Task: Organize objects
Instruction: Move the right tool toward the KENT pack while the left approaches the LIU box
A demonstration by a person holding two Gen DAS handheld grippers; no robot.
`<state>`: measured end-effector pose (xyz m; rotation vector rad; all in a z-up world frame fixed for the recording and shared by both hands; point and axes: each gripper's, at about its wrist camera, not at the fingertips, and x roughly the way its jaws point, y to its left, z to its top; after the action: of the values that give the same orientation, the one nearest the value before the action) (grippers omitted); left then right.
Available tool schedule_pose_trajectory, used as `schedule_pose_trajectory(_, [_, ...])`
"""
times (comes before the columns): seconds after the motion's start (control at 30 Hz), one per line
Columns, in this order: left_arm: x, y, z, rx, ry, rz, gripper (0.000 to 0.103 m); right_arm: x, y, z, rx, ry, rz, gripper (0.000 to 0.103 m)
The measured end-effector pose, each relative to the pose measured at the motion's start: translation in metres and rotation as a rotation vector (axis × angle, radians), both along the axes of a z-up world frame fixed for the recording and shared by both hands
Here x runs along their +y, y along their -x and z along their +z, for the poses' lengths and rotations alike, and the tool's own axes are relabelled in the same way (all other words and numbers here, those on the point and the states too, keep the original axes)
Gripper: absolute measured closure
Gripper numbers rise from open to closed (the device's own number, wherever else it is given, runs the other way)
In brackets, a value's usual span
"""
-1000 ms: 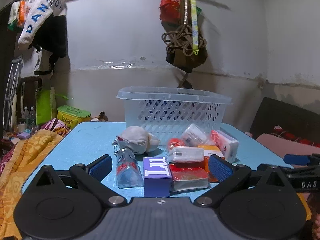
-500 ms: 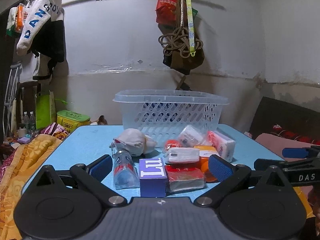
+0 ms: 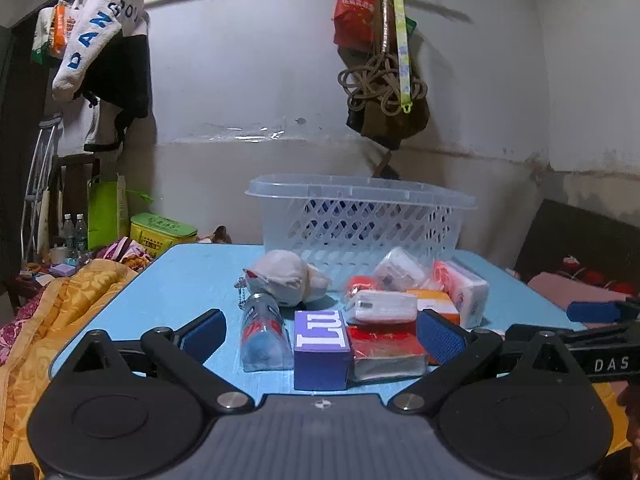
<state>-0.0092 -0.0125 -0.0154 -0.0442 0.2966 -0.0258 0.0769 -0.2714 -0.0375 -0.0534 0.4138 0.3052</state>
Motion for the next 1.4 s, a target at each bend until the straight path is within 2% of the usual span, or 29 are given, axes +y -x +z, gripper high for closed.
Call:
schedule_pose_trajectory(0.2, [-0.0035, 0.0001, -0.0012, -0.003, -0.029, -0.003, 0.000, 0.0021, -0.0019, -0.0015, 0.007, 0.003, -0.005, 0.000])
schedule_pose_trajectory(1.23, [-0.0037, 0.0009, -0.0032, 0.014, -0.006, -0.031, 0.000, -0.0004, -0.0012, -0.0028, 0.014, -0.010, -0.045, 0.000])
schedule_pose_trajectory(1.4, [-0.0040, -0.0002, -0.0048, 0.016, -0.006, -0.035, 0.000, 0.0000, -0.0006, -0.0032, 0.011, -0.001, -0.087, 0.000])
